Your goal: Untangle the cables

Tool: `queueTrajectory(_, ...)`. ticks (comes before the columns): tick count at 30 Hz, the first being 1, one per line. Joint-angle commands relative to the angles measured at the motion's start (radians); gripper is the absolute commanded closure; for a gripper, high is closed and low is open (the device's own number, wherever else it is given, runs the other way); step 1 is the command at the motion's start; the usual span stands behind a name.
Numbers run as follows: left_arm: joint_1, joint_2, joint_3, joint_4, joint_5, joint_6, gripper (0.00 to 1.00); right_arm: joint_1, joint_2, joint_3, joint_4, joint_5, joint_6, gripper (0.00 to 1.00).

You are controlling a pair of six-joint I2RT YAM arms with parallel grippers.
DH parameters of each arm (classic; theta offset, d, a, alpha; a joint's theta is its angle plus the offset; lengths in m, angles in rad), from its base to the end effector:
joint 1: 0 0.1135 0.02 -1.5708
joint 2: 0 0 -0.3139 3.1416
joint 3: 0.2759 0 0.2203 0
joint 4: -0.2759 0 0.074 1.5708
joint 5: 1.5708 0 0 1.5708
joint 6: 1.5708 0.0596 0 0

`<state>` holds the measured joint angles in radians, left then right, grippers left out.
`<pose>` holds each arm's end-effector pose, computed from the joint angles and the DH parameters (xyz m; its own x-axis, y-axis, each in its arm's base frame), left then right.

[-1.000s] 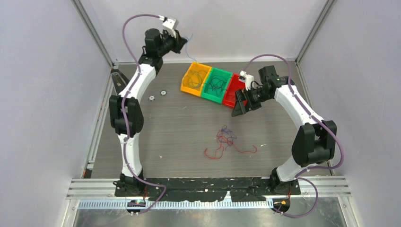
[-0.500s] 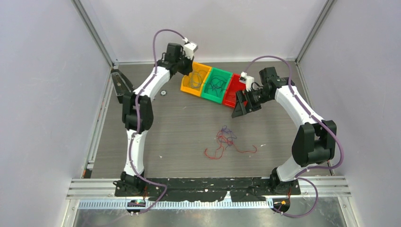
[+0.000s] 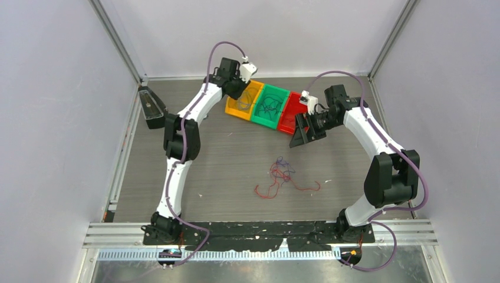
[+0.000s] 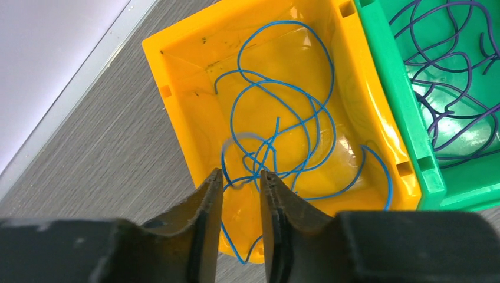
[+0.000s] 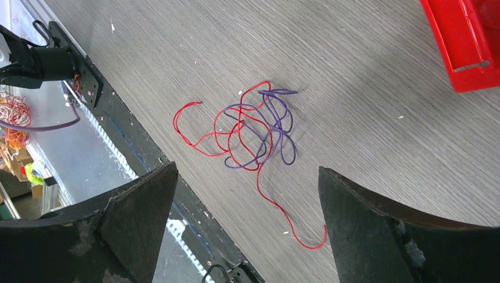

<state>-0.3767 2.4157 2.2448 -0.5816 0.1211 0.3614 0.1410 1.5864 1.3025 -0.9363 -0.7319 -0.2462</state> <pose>0.5284 -0.2168 0.2539 -0.4364 0.5501 -0.7120 0.6430 0.7442 0.1809 0.2774 0.0796 0.3145 -0.8209 -0.2996 -0.4861 -0.5484 0.6509 0.5250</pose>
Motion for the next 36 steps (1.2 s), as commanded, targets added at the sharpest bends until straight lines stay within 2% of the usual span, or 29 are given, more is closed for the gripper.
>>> queueTrajectory(1,-0.006,-0.071,0.010,0.025,0.026,0.033,0.66,-0.006,-0.024,-0.004,0.005,-0.029,0.006,0.05)
queueTrajectory(5,-0.005,-0.180,-0.045,0.092,0.063,0.024,0.59,-0.006,-0.035,-0.010,0.005,-0.030,0.005,0.05)
queueTrajectory(11,-0.005,-0.270,0.019,0.018,0.113,0.023,0.30,-0.008,-0.052,-0.004,0.001,-0.017,0.002,0.05)
queueTrajectory(13,-0.001,-0.309,0.016,-0.023,0.122,0.024,0.26,-0.008,-0.057,0.000,-0.013,-0.005,-0.016,0.05)
queueTrajectory(15,0.012,-0.378,-0.032,-0.062,0.193,0.002,0.25,-0.007,-0.062,0.000,-0.039,0.003,-0.052,0.05)
queueTrajectory(19,0.026,-0.621,-0.328,-0.022,0.490,-0.060,0.34,-0.004,-0.065,-0.030,-0.091,0.017,-0.138,0.01)
queueTrajectory(21,0.016,-0.753,-0.519,0.055,0.577,-0.138,0.36,0.005,-0.050,-0.047,-0.122,0.019,-0.171,0.00)
queueTrajectory(24,0.002,-0.908,-0.783,0.165,0.679,-0.306,0.38,0.046,-0.024,-0.084,-0.138,0.034,-0.193,0.06)
queueTrajectory(26,-0.017,-0.987,-0.953,0.207,0.714,-0.406,0.38,0.087,-0.005,-0.105,-0.115,0.063,-0.187,0.07)
queueTrajectory(30,-0.078,-1.116,-1.208,0.262,0.718,-0.456,0.37,0.158,0.043,-0.109,-0.021,0.124,-0.150,0.09)
queueTrajectory(36,-0.137,-1.201,-1.407,0.351,0.695,-0.522,0.36,0.230,0.167,-0.073,0.100,0.196,-0.094,0.17)
